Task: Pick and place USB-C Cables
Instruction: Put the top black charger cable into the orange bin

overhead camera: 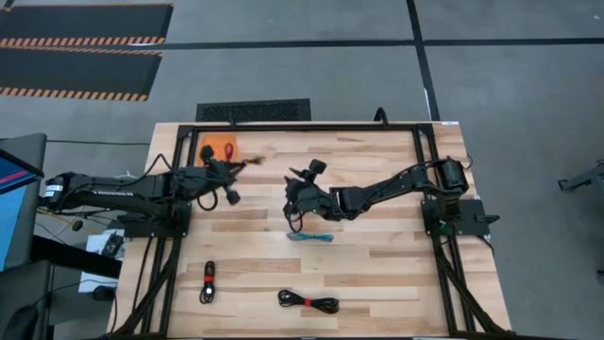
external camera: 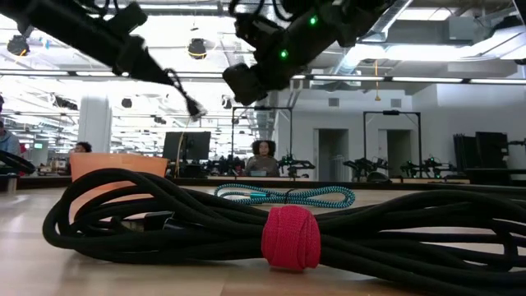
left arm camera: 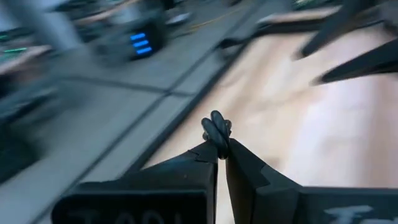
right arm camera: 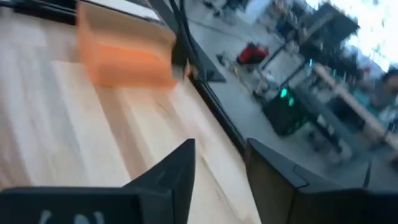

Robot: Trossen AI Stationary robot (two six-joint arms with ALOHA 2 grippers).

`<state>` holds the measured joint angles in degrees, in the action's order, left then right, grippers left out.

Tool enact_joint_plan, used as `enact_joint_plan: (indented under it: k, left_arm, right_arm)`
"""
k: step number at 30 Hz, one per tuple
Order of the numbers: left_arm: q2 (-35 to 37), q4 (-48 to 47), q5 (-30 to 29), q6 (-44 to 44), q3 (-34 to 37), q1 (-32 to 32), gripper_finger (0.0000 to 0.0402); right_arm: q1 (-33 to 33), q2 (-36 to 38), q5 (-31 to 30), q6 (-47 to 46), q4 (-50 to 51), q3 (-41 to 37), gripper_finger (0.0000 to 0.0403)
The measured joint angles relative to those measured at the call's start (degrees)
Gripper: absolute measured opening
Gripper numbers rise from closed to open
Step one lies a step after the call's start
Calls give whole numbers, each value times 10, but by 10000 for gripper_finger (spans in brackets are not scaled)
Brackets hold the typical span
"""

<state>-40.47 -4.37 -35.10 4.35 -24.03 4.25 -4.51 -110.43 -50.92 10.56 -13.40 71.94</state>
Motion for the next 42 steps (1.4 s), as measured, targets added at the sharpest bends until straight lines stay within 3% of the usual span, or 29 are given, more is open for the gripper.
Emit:
enact_joint_plan:
  k: [9,17,24,35,42]
  left_arm:
    - [0,-70,-213,-99,0,0,0]
    - [0,-91,-264,-165,22,41,0]
    - [0,-37,-189,-156,78,143,0]
    - [-2,-60,-37,-150,78,286,0]
    - [-49,-62,45,-151,78,345,0]
  right_arm:
    - [17,0,1,-135,87,0,179]
    - [16,0,0,-142,112,0,175]
    - [16,0,0,-142,113,0,175]
    - [22,0,2,-151,112,0,175]
    - [21,0,14,-151,112,0,175]
